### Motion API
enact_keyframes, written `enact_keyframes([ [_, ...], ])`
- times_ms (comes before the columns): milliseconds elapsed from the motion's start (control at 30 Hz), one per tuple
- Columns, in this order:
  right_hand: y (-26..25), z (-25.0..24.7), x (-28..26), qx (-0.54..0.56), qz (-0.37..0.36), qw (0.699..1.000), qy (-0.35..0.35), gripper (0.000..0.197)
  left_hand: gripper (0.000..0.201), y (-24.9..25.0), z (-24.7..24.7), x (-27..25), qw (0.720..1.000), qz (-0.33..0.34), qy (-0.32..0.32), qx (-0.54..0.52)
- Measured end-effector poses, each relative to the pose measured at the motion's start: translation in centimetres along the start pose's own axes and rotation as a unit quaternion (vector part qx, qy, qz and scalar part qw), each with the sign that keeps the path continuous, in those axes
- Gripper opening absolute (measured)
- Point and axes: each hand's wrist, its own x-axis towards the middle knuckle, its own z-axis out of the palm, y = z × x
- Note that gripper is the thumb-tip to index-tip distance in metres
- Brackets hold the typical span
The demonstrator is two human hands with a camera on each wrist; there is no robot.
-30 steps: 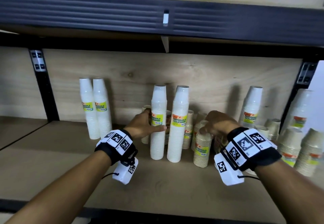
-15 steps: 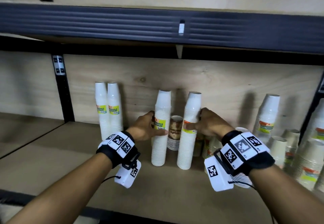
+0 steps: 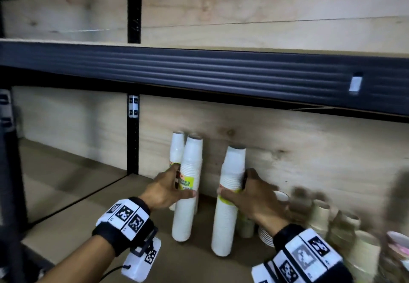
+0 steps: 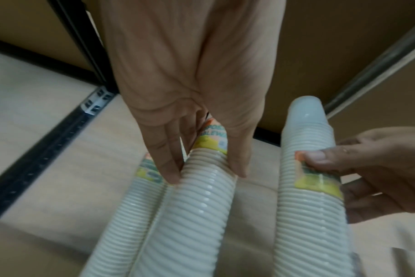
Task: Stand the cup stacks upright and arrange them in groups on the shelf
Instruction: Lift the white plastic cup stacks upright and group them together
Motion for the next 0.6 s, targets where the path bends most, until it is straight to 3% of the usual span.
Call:
enact_keyframes([
  [233, -3.8, 6.9, 4.7, 0.038, -0.005, 0.999, -0.025, 0.060, 0.059, -4.1, -2.2, 1.4, 0.998, -0.015, 0.050, -0.031],
  [600, -4.8, 11.1, 7.5, 0.062, 0.010, 0.998, -0.019, 0.065, 0.073, -7.4, -3.2, 2.9, 0.995, -0.054, 0.053, -0.063],
])
